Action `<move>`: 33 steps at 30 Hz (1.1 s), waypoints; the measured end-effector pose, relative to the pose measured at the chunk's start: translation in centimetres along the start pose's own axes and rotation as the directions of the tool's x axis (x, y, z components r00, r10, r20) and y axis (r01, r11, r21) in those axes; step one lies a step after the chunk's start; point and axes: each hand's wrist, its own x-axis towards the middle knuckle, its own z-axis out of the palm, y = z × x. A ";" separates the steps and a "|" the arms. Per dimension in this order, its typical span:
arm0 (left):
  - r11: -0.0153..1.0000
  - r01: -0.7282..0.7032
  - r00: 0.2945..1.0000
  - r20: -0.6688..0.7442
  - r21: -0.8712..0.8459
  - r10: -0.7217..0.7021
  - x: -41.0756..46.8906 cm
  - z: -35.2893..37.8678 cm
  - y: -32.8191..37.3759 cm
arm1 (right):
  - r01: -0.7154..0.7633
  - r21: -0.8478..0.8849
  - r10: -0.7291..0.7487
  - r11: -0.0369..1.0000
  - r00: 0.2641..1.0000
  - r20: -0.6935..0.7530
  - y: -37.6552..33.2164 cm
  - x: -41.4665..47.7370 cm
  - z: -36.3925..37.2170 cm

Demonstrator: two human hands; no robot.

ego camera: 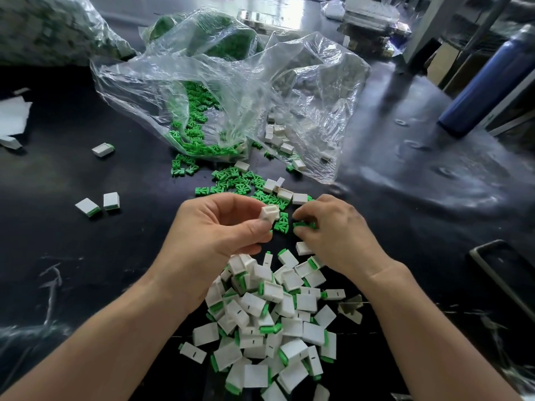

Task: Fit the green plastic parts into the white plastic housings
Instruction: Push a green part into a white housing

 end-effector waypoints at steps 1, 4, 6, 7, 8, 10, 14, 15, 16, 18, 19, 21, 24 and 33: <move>1.000 -0.001 1.000 0.002 -0.001 0.001 0.0 0.0 0.0 | -0.009 0.009 0.009 1.000 1.000 -0.002 0.0 0.1 0.0; 1.000 -0.002 1.000 0.009 0.000 0.002 -0.1 0.0 0.0 | -0.009 0.033 0.009 0.999 1.000 0.001 0.0 0.1 0.0; 1.000 0.001 1.000 0.006 -0.004 -0.001 0.0 0.0 -0.1 | 0.023 0.052 -0.022 0.998 0.999 -0.028 0.1 0.0 0.0; 1.000 0.003 1.000 0.002 -0.008 -0.003 0.0 -0.1 -0.2 | 0.035 0.110 -0.027 0.993 0.997 -0.072 0.0 0.0 -0.2; 1.000 0.005 1.000 -0.001 -0.012 -0.005 0.1 -0.1 -0.2 | 0.035 0.228 -0.009 0.973 0.993 -0.115 0.0 -0.1 -0.5; 1.000 0.011 1.000 -0.002 -0.024 -0.011 0.1 -0.1 -0.2 | 0.047 0.555 0.033 0.830 0.991 -0.133 -0.3 -0.3 -1.3; 0.999 0.021 1.000 0.014 -0.027 -0.021 0.1 0.0 -0.3 | 0.071 0.848 -0.037 0.525 0.997 -0.061 -1.4 -1.0 -2.2; 0.999 0.025 1.000 0.016 -0.026 -0.025 0.1 0.1 -0.3 | 0.058 0.874 -0.042 0.483 0.998 -0.042 -1.6 -1.1 -2.3; 0.999 0.028 0.999 0.017 -0.023 -0.028 0.1 0.1 -0.3 | 0.044 0.891 -0.044 0.453 0.999 -0.027 -1.8 -1.2 -2.4; 0.999 0.034 0.999 0.017 -0.019 -0.034 0.1 0.1 -0.3 | 0.021 0.910 -0.040 0.413 0.999 -0.004 -2.0 -1.3 -2.5; 0.999 0.036 0.999 0.017 -0.017 -0.035 0.1 0.1 -0.3 | 0.010 0.918 -0.040 0.397 0.999 0.006 -2.0 -1.3 -2.5; 0.999 0.039 0.999 0.017 -0.010 -0.039 0.0 0.1 -0.3 | -0.005 0.931 -0.058 0.366 0.998 0.028 -2.1 -1.4 -2.6; 0.999 0.038 0.999 0.020 0.001 -0.038 0.0 0.2 -0.2 | 0.013 0.930 -0.104 0.367 0.994 0.027 -2.1 -1.5 -2.7; 1.000 -0.021 1.000 0.005 0.018 0.021 -0.1 0.1 -0.1 | 0.105 0.881 -0.109 0.461 0.992 -0.061 -2.6 -1.8 -2.5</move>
